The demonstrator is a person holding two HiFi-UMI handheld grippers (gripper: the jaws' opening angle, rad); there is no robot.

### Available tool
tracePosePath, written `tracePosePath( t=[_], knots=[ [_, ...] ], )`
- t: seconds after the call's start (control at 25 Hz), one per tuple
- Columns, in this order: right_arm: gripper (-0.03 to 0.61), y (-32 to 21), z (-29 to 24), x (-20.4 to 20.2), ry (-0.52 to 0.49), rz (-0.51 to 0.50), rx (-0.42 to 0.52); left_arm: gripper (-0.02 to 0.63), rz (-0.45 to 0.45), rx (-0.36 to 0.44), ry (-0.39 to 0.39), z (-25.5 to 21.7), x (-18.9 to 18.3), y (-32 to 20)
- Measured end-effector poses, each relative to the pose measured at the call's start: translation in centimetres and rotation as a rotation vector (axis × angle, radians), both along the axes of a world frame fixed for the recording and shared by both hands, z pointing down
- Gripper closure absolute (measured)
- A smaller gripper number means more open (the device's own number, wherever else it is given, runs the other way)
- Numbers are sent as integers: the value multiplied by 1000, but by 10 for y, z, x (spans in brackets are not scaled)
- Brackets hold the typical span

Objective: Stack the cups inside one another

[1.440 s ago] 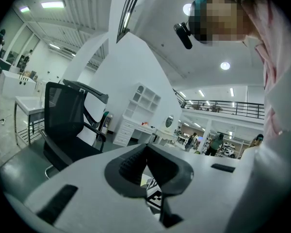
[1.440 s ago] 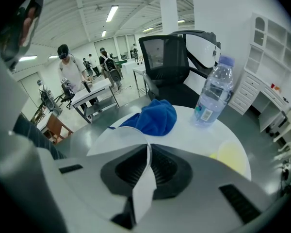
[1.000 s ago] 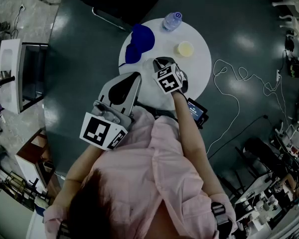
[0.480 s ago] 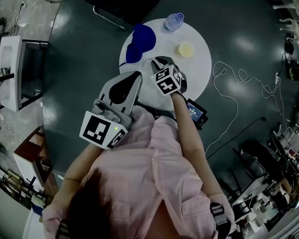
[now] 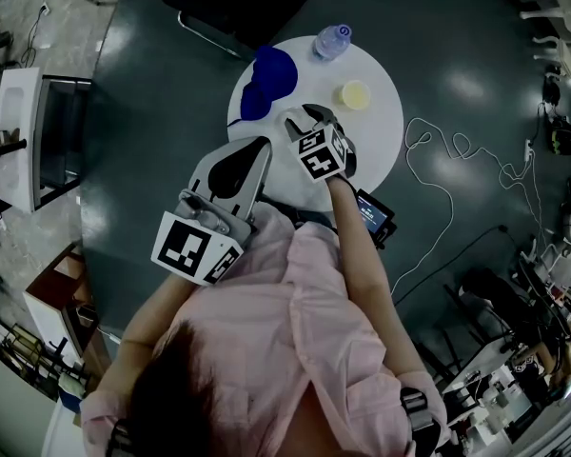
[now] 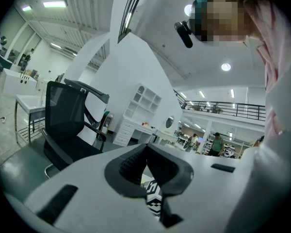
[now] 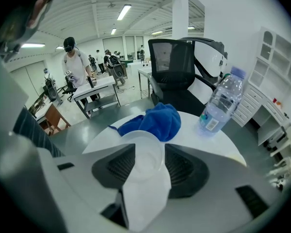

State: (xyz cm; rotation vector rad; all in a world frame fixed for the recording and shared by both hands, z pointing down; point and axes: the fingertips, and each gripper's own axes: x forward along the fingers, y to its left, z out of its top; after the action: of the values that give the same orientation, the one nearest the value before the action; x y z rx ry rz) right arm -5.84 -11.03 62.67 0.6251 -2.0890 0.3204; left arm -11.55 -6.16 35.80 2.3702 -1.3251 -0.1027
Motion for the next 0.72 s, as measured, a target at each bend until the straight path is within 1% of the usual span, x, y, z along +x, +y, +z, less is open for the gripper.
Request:
tracePosePath(
  t=[0.16,0.48,0.72],
  knots=[
    [378,-1,3,4,6,11,-4,597,1,-1,1,0,0,0],
    [374,-2,2,6,-1,32,-3,596,-1,-1,3,1,-1,0],
    [376,-8,-7,8,-30,61,15,597,-2,-1,3,1,0,1]
  ],
)
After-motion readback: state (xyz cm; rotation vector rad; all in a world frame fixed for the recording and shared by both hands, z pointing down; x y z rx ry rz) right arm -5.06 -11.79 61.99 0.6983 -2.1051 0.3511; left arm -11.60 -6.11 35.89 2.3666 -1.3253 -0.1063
